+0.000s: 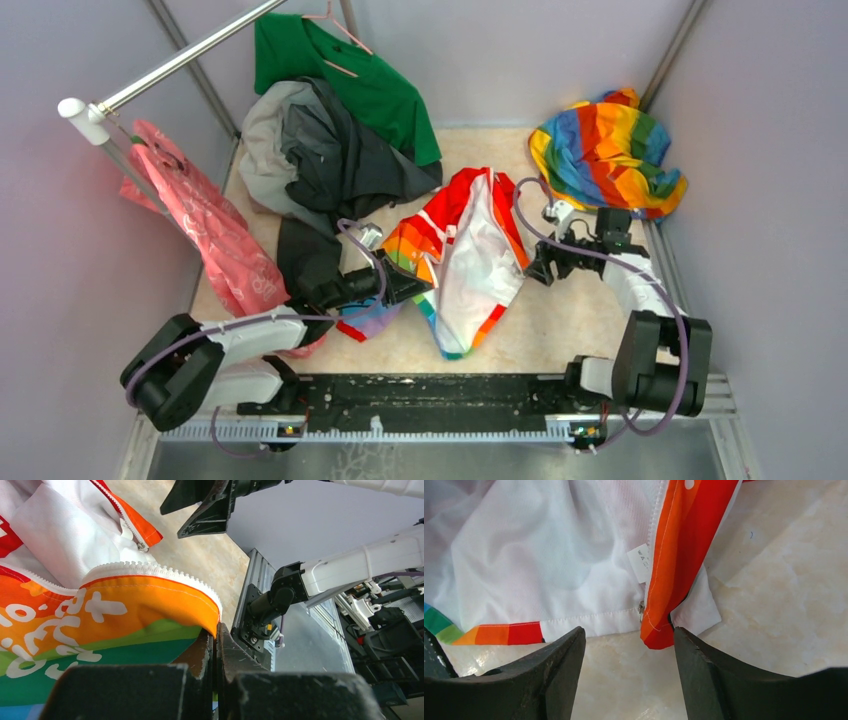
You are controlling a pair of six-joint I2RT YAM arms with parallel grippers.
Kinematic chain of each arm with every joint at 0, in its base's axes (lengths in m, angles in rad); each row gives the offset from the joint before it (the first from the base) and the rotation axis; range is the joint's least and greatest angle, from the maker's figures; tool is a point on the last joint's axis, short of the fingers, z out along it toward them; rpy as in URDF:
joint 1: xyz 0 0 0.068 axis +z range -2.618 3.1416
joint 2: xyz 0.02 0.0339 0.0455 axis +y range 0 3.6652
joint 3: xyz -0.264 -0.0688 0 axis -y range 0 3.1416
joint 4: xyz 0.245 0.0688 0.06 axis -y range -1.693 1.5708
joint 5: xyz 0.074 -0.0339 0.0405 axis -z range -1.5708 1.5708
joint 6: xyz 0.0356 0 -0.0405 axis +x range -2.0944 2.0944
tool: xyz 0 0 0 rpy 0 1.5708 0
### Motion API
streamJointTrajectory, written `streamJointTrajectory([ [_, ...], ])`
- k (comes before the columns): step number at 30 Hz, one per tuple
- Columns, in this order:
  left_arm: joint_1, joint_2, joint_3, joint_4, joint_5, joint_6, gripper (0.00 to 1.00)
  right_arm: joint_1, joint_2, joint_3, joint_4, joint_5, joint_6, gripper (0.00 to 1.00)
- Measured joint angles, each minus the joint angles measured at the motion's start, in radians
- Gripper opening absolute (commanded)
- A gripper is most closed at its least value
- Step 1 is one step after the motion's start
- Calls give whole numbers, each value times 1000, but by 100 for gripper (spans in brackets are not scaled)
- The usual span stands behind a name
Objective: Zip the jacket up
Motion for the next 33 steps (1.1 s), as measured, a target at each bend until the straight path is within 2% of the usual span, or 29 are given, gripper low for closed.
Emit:
streamJointTrajectory([
  [6,0,10,-5,29,3,-7,0,60,85,14,42,129,97,65],
  [10,0,11,-6,43,3,-8,0,75,149,42,61,198,150,59],
  [13,0,14,-8,47,3,-8,0,94,175,53,66,217,169,48],
  [17,0,17,-10,48,3,-10,0,117,201,61,70,224,193,43],
  [33,0,23,-19,69,3,-11,0,129,274,81,84,241,228,34],
])
